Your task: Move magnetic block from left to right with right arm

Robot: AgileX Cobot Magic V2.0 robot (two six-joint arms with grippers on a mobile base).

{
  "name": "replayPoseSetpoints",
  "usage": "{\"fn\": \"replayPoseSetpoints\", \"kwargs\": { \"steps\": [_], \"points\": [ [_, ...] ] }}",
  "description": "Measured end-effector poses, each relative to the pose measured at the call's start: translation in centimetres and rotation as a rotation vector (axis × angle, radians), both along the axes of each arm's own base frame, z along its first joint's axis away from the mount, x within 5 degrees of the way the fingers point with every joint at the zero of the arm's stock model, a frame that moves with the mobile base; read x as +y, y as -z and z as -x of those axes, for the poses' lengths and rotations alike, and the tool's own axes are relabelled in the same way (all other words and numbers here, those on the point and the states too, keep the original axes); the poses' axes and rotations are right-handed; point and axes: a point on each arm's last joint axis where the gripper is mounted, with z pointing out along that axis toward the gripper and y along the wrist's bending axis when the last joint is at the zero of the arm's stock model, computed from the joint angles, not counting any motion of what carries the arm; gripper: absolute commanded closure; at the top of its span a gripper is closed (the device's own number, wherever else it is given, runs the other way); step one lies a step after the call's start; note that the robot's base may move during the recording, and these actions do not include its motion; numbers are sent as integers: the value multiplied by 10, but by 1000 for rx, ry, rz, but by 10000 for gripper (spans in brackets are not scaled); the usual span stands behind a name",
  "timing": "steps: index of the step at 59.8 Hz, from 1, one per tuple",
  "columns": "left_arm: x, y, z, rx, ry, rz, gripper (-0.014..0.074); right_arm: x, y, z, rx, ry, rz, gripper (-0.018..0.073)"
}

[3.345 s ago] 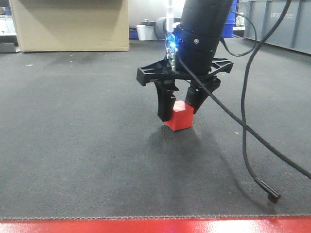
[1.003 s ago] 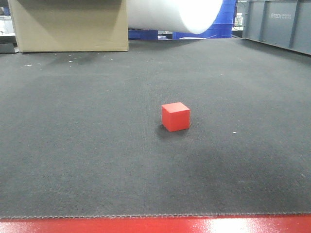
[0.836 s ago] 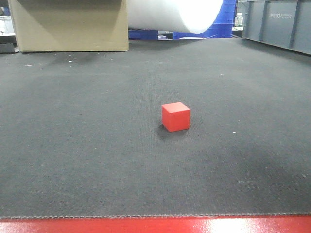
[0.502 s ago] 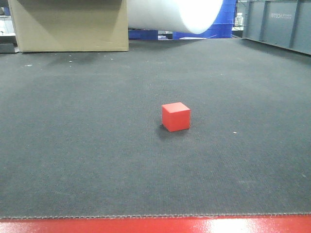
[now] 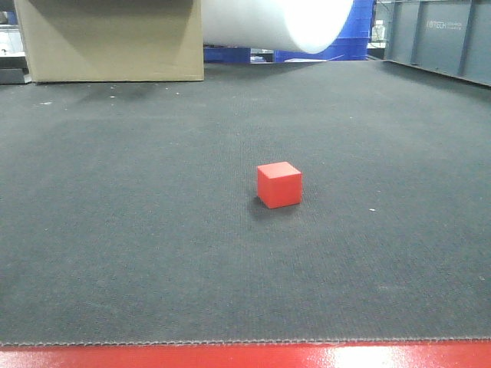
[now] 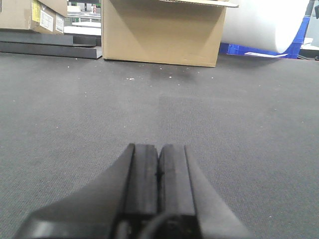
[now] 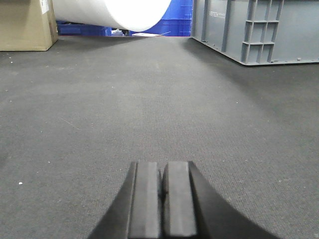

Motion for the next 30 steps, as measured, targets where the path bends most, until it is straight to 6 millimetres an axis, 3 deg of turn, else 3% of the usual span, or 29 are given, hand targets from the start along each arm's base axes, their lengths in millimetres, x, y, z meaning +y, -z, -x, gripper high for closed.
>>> {"fn": "replayPoseSetpoints", "kwargs": {
  "steps": [30],
  "points": [
    [0,0,0,0,0,0,713,0,0,0,-4,0,0,500]
  ]
}}
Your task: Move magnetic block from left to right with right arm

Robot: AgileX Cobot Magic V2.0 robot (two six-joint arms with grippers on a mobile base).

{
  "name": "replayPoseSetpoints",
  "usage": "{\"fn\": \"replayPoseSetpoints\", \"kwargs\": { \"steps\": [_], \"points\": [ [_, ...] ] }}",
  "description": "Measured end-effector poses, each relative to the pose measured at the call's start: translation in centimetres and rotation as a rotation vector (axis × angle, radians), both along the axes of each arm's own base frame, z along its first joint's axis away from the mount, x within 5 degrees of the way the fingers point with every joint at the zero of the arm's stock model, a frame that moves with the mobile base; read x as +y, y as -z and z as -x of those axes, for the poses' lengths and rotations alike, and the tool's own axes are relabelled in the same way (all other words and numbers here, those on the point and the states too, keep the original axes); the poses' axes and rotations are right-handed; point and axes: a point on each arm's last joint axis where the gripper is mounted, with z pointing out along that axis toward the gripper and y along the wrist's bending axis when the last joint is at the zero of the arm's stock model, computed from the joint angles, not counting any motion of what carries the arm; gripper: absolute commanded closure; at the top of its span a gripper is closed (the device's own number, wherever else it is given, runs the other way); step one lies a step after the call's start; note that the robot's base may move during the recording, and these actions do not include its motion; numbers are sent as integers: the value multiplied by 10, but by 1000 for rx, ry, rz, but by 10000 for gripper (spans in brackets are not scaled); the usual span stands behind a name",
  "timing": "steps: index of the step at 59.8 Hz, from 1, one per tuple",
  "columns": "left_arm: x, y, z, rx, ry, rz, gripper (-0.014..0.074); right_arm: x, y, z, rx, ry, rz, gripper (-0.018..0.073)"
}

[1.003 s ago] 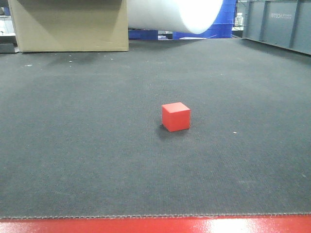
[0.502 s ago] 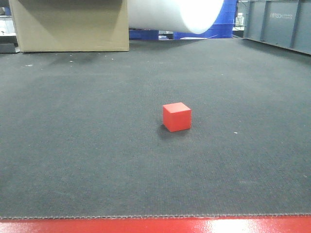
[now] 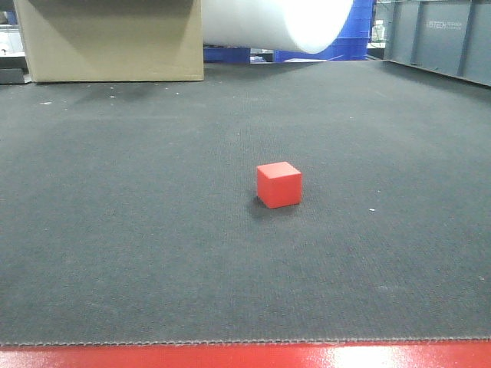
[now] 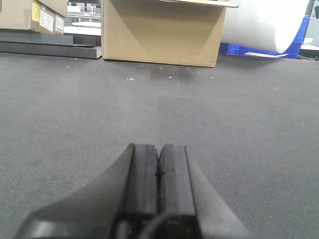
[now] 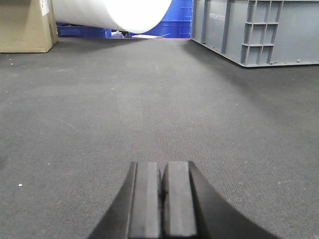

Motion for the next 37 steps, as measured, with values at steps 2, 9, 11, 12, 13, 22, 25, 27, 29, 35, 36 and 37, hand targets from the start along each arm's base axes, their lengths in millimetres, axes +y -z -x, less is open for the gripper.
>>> {"fn": "replayPoseSetpoints", "kwargs": {
  "steps": [2,9,11,12,13,22,25,27,29,35,36,37],
  "points": [
    [0,0,0,0,0,0,713,0,0,0,0,0,0,500],
    [0,0,0,0,0,0,713,0,0,0,0,0,0,500],
    [0,0,0,0,0,0,713,0,0,0,0,0,0,500],
    [0,0,0,0,0,0,713,0,0,0,0,0,0,500],
    [0,0,0,0,0,0,713,0,0,0,0,0,0,500],
    [0,0,0,0,0,0,712,0,0,0,0,0,0,500],
    [0,0,0,0,0,0,713,0,0,0,0,0,0,500],
    [0,0,0,0,0,0,713,0,0,0,0,0,0,500],
    [0,0,0,0,0,0,713,0,0,0,0,0,0,500],
    [0,0,0,0,0,0,713,0,0,0,0,0,0,500],
    [0,0,0,0,0,0,713,0,0,0,0,0,0,500],
    [0,0,0,0,0,0,713,0,0,0,0,0,0,500]
  ]
}}
